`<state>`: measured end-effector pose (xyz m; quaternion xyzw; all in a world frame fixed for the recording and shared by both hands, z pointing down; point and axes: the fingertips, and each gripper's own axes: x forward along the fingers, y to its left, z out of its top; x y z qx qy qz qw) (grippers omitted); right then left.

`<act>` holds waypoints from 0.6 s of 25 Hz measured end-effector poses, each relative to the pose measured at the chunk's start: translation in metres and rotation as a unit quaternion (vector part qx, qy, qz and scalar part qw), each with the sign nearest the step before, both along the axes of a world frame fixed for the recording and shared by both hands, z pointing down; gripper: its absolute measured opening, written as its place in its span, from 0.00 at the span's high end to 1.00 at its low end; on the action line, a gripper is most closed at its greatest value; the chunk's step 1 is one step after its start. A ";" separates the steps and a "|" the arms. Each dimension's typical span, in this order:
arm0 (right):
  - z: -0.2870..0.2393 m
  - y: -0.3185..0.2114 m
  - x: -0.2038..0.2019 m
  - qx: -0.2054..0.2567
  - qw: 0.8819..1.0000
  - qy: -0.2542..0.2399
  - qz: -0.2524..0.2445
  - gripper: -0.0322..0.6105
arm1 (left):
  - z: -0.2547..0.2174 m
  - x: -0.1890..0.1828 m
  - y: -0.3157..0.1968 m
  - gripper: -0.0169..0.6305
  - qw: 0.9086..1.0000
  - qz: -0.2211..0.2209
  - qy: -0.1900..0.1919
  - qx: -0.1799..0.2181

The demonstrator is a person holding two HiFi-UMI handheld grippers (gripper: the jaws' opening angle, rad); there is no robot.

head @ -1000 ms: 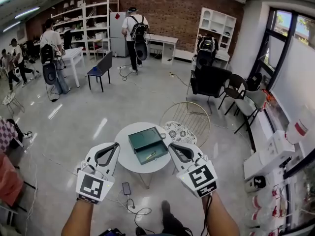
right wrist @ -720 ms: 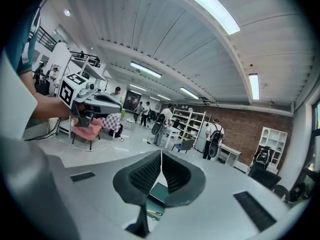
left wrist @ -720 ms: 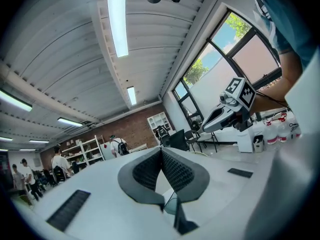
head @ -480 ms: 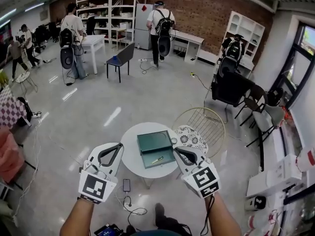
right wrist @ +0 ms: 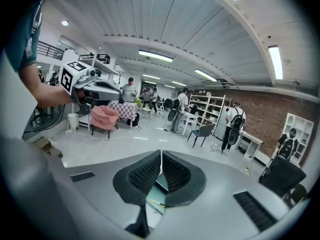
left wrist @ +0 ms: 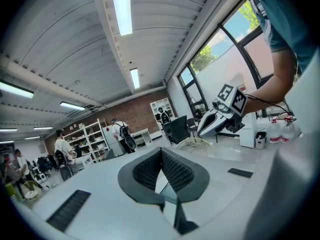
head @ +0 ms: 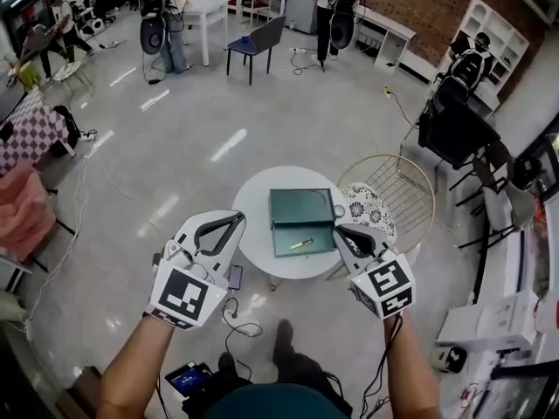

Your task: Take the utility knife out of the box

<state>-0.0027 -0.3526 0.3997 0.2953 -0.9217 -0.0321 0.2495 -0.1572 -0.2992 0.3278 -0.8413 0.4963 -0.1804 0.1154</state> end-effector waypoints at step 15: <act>0.137 -0.075 -0.014 -0.074 0.994 0.065 -0.057 0.89 | 0.084 -0.015 -0.055 0.95 0.998 -0.018 0.003 -0.052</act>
